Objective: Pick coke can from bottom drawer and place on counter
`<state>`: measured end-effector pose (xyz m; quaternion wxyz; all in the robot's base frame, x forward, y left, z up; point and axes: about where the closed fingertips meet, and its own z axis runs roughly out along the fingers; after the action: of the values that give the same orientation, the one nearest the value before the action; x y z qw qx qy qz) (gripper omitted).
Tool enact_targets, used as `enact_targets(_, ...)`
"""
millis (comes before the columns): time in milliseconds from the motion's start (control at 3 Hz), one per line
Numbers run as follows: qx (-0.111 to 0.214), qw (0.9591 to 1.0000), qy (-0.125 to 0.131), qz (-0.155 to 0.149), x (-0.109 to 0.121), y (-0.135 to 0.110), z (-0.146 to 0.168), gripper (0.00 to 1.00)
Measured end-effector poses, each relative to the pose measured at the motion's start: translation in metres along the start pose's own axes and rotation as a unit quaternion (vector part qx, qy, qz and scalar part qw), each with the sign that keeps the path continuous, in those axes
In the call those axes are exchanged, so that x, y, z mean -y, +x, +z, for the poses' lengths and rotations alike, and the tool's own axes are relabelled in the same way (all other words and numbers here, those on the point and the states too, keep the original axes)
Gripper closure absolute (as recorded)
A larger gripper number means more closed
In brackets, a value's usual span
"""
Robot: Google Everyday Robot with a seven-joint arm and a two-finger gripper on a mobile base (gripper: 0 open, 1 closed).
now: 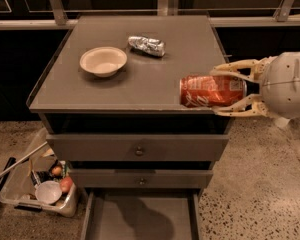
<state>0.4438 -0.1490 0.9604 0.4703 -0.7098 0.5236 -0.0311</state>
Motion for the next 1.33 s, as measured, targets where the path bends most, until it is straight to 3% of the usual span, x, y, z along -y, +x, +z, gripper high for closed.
enact_targets(333,0.000,1.0000,0.000,0.000,0.000,0.000,0.000,1.00)
enact_targets(667,-0.021,0.9991,0.035,0.014,0.019,0.012,0.005,1.00)
enact_targets(1000,-0.020,0.9965,0.070,0.042,0.054,0.038,0.022,1.00)
enact_targets(1333,0.023,0.9939,0.072,0.081,0.082,0.057,0.053,1.00)
